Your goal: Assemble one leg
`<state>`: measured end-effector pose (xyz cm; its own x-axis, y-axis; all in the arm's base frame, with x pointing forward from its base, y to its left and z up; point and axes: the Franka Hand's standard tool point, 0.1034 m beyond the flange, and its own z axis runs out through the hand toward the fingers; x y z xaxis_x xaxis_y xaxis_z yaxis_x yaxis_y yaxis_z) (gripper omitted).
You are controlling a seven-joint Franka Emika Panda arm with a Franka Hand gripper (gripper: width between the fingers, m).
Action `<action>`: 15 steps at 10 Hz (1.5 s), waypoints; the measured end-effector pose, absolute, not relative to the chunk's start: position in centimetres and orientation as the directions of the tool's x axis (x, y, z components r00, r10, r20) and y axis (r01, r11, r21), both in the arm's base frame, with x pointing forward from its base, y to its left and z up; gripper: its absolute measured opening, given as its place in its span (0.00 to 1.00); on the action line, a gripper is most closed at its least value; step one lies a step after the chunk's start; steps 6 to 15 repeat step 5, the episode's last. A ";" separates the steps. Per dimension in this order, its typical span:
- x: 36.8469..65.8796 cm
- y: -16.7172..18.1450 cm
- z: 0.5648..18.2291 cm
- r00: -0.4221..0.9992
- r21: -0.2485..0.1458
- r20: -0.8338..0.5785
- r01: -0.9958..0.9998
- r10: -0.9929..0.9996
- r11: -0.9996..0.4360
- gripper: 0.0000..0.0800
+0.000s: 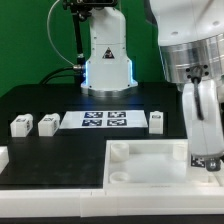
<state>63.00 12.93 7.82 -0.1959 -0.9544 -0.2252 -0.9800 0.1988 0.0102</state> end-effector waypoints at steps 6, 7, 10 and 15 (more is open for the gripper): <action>62.3 13.3 9.4 -0.151 0.019 -0.234 -0.988 -0.961 0.151 0.81; 62.3 13.3 9.4 -0.151 0.019 -0.234 -0.988 -0.961 0.151 0.81; 62.3 13.3 9.4 -0.151 0.019 -0.234 -0.988 -0.961 0.151 0.81; 62.3 13.3 9.4 -0.151 0.019 -0.234 -0.988 -0.961 0.151 0.81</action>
Offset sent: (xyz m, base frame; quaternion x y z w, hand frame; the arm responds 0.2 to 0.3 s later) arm 0.0000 0.0000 0.0000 0.0000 0.0000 0.0000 1.0000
